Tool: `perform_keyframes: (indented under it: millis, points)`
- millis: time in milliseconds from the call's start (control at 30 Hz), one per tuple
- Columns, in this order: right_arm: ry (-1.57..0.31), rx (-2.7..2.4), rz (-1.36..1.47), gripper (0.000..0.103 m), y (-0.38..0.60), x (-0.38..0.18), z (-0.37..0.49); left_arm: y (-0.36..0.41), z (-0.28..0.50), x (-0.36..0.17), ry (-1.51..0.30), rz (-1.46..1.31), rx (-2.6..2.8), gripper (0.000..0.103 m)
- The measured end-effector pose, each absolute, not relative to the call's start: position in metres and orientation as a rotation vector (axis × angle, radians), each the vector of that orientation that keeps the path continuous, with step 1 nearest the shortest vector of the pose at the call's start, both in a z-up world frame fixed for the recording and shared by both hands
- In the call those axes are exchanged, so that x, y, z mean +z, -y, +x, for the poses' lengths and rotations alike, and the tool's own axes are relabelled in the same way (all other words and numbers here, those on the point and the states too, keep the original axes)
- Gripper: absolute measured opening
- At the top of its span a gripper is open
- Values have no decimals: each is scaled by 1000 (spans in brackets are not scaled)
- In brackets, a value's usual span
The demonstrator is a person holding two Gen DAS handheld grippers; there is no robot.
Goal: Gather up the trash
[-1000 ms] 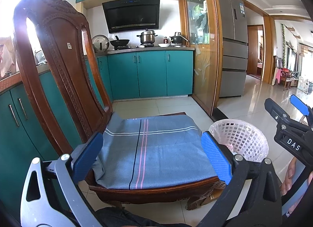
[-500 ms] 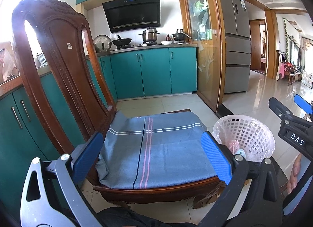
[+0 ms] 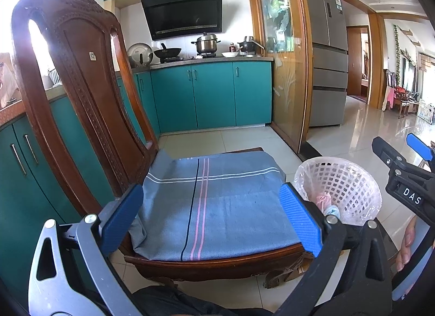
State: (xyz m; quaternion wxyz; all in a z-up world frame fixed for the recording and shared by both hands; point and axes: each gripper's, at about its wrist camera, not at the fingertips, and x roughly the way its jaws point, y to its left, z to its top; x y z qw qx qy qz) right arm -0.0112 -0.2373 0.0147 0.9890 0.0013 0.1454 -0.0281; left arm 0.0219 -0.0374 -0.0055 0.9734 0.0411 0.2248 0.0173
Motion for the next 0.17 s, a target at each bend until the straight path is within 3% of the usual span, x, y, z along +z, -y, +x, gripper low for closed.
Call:
perform_keyframes:
  millis: [167]
  points:
    - [-312,-33,-3,100,232,12,-7,30,34,-16,-501,75,52,100]
